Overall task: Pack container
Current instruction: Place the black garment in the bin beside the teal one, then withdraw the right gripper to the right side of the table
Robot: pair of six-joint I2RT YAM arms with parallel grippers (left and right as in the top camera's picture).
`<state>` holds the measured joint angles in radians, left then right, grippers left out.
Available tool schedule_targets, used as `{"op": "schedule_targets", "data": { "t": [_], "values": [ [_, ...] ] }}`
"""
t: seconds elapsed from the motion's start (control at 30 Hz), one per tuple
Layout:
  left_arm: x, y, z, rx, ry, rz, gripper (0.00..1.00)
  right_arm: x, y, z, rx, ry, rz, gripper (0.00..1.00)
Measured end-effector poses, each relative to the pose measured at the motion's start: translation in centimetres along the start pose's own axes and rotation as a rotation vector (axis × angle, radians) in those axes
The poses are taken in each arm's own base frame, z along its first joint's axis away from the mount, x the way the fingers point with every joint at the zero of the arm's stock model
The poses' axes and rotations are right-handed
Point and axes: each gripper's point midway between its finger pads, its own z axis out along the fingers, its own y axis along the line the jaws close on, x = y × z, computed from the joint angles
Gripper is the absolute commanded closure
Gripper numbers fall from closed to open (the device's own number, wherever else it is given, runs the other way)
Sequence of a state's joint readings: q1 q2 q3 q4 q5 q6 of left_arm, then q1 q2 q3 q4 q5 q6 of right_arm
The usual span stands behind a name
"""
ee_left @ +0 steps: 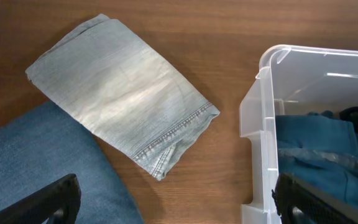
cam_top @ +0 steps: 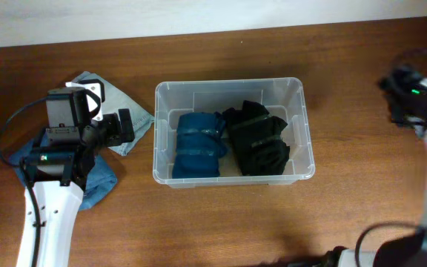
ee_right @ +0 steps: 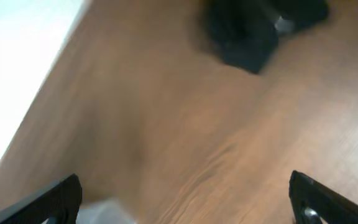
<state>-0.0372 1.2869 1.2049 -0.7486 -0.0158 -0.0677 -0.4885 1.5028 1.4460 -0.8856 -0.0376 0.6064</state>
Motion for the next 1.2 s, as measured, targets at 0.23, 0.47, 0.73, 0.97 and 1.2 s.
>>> {"op": "schedule_targets", "data": {
  "t": [0.23,0.47,0.73,0.97,1.2],
  "values": [
    [0.0,0.0,0.0,0.0,0.0,0.0,0.0,-3.3,-9.2,9.8,-0.105,0.078,0.285,0.02],
    [0.0,0.0,0.0,0.0,0.0,0.0,0.01,-2.6,-12.1,15.5,-0.194,0.079,0.287,0.02],
    [0.0,0.0,0.0,0.0,0.0,0.0,0.01,-3.7,-12.1,18.7,-0.272,0.001,0.222,0.02],
    [0.0,0.0,0.0,0.0,-0.001,0.0,0.01,-5.7,-11.8,21.6,-0.353,-0.091,0.215,0.0],
    [0.0,0.0,0.0,0.0,0.0,0.0,0.01,-6.6,-12.2,23.5,-0.384,-0.122,0.255,0.61]
  ]
}}
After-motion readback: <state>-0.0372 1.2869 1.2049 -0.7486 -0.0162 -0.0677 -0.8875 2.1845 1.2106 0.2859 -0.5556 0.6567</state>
